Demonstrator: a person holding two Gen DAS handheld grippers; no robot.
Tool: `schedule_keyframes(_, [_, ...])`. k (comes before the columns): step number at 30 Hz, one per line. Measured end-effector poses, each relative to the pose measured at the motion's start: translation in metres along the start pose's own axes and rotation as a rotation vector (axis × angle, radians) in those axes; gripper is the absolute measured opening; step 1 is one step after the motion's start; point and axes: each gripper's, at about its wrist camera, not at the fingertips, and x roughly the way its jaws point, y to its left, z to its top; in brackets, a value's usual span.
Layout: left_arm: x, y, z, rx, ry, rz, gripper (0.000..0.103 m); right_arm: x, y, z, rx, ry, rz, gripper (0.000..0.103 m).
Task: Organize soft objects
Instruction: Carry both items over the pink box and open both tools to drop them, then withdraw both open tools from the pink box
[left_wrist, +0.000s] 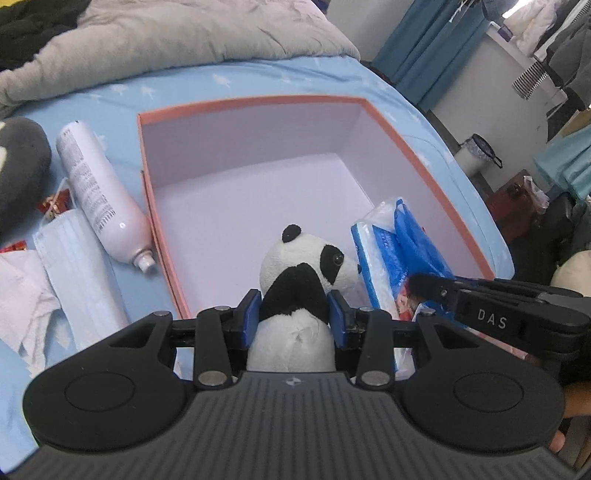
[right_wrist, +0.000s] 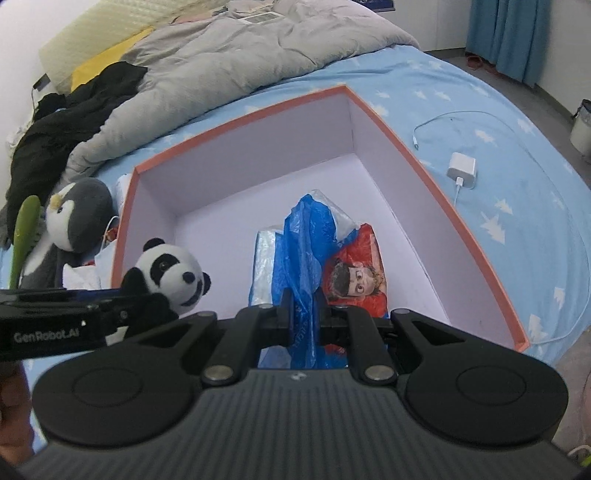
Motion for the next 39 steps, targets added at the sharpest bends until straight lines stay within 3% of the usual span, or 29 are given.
schedule_keyframes(3, [-0.002, -0.002, 0.004, 0.009, -0.006, 0.008, 0.05, -0.003, 0.0, 0.002, -0.009, -0.012, 0.008, 0.015])
schedule_keyframes(5, [-0.009, -0.002, 0.007, 0.002, -0.023, 0.0, 0.055, -0.004, 0.002, 0.004, -0.024, -0.013, 0.002, 0.021])
schedule_keyframes(6, [-0.012, -0.002, 0.008, 0.002, -0.031, -0.005, 0.057, -0.004, 0.004, 0.005, -0.036, -0.014, -0.012, 0.026])
schedule_keyframes(8, [-0.022, -0.006, 0.008, 0.015, -0.045, -0.004, 0.061, -0.009, 0.007, 0.006, -0.055, -0.023, -0.018, 0.046])
schedule_keyframes(9, [-0.028, -0.007, 0.008, 0.021, -0.053, -0.007, 0.061, -0.011, 0.007, 0.007, -0.048, -0.029, -0.008, 0.047])
schedule_keyframes(19, [-0.098, -0.007, -0.008, 0.092, -0.226, 0.004, 0.061, -0.058, 0.025, 0.005, -0.046, -0.175, 0.061, 0.047])
schedule_keyframes(28, [-0.156, -0.008, -0.04, 0.197, -0.368, 0.066, 0.061, -0.103, 0.053, -0.015, -0.098, -0.292, 0.105, 0.047])
schedule_keyframes(39, [-0.216, 0.016, -0.1, 0.154, -0.487, 0.084, 0.061, -0.133, 0.099, -0.06, -0.164, -0.367, 0.169, 0.047])
